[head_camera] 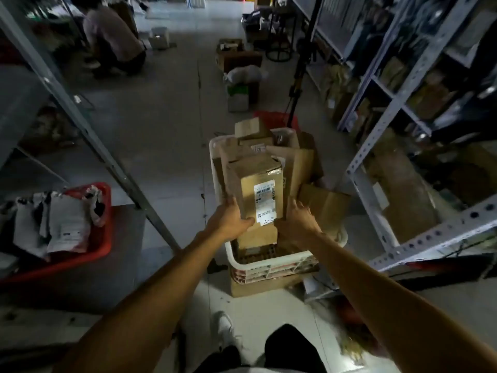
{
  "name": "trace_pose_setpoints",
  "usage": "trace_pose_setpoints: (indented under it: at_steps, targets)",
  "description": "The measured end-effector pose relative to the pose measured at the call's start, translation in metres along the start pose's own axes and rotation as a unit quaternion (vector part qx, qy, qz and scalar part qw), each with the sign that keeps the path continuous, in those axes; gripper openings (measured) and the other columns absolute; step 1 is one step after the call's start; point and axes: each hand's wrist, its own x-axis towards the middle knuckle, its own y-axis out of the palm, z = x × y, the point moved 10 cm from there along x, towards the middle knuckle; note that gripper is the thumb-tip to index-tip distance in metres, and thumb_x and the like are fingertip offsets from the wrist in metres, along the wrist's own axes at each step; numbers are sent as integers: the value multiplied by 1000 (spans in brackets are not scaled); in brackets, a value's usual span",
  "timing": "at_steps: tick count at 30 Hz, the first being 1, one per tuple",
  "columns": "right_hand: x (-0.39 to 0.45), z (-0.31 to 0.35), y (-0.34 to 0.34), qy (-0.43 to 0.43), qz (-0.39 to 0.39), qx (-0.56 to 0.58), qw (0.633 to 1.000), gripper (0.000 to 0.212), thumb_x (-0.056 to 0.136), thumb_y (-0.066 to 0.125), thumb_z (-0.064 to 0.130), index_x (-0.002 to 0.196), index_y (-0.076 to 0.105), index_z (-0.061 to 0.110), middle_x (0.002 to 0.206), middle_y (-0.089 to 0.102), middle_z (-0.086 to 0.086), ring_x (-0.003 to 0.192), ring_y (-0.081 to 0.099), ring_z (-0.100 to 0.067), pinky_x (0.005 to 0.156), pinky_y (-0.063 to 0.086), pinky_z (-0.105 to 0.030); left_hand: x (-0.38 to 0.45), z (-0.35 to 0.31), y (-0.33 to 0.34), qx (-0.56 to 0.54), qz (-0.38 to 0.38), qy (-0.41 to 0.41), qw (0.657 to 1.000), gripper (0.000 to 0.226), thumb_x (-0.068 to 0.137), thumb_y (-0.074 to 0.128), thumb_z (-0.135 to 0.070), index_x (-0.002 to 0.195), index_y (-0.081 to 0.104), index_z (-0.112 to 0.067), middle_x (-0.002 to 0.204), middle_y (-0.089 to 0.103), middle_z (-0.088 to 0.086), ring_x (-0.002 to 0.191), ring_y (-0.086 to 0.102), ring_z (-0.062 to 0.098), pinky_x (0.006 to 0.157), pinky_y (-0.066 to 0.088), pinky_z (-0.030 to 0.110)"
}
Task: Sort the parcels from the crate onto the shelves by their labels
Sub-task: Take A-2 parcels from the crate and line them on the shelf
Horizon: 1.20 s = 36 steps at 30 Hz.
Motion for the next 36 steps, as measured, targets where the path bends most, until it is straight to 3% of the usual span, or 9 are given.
trace_pose_setpoints:
  at_steps: [3, 5, 9, 14, 18, 22, 29, 32, 36]
  targets:
    - [22, -3, 10, 27, 15, 39, 999, 79, 86, 64, 34, 148, 21, 12, 141, 49, -19, 124, 51, -42, 100, 48, -52, 13, -1, 2, -59, -25, -22, 998, 87, 74, 63, -65, 145, 30, -27, 130, 59, -2, 98, 68, 16, 76, 62, 37]
    - [35, -7, 17, 35, 26, 68, 997, 83, 86, 65, 32, 151, 16, 16, 140, 50, -18, 121, 53, -42, 98, 50, -51, 19, 3, 9, -107, -45, -41, 992, 83, 79, 69, -54, 147, 29, -27, 135, 56, -3, 109, 64, 15, 86, 59, 35]
    - [71, -18, 27, 18, 29, 116, 993, 80, 81, 74, 34, 145, 26, 23, 136, 56, -8, 120, 58, -33, 94, 54, -47, 29, 7, 24, -187, -67, -98, 975, 80, 80, 78, -37, 144, 32, -24, 130, 56, -8, 116, 57, 13, 70, 45, 7]
    - [88, -30, 41, 25, 63, 193, 979, 91, 80, 82, 21, 150, 25, 16, 138, 59, -8, 122, 59, -33, 99, 51, -42, 37, 19, 34, -210, -114, -153, 959, 95, 77, 82, -40, 150, 24, -19, 130, 58, -3, 107, 60, 12, 67, 46, 10]
    - [90, -36, 59, 19, 67, 285, 956, 78, 74, 81, 42, 136, 36, 28, 136, 56, -6, 122, 58, -30, 99, 52, -52, 38, 8, 33, -214, -135, -132, 958, 63, 80, 81, -18, 125, 41, -36, 106, 64, -14, 92, 69, 6, 65, 53, 9]
    - [83, -28, 46, -33, 40, 331, 942, 83, 69, 73, 65, 137, 34, 37, 137, 53, -1, 124, 54, -24, 103, 48, -49, 44, 11, -1, -226, -165, -118, 953, 92, 60, 85, -50, 139, 38, -38, 121, 63, 3, 98, 72, 18, 78, 62, 34]
    - [31, 7, -15, -112, -52, 407, 905, 83, 83, 73, 54, 151, 27, 42, 147, 40, 8, 136, 35, -8, 108, 34, -23, 22, -28, -55, -239, -165, -13, 957, 84, 84, 76, -20, 151, 27, -36, 133, 51, 0, 109, 63, 4, 80, 57, 16]
    - [13, 18, -29, -120, -71, 407, 903, 85, 84, 75, 47, 147, 19, 55, 150, 42, 11, 136, 42, -4, 107, 38, -24, 10, -36, -56, -255, -140, 8, 957, 91, 86, 74, -22, 154, 17, -39, 139, 52, -16, 112, 55, -14, 80, 49, 7]
    - [-18, 19, -35, -116, -109, 444, 882, 97, 81, 80, 44, 152, 14, 49, 151, 44, 12, 138, 43, -4, 111, 41, -31, -7, -51, -55, -268, -80, 52, 959, 91, 83, 76, -12, 153, 24, -36, 125, 58, -34, 116, 54, -12, 88, 48, 10]
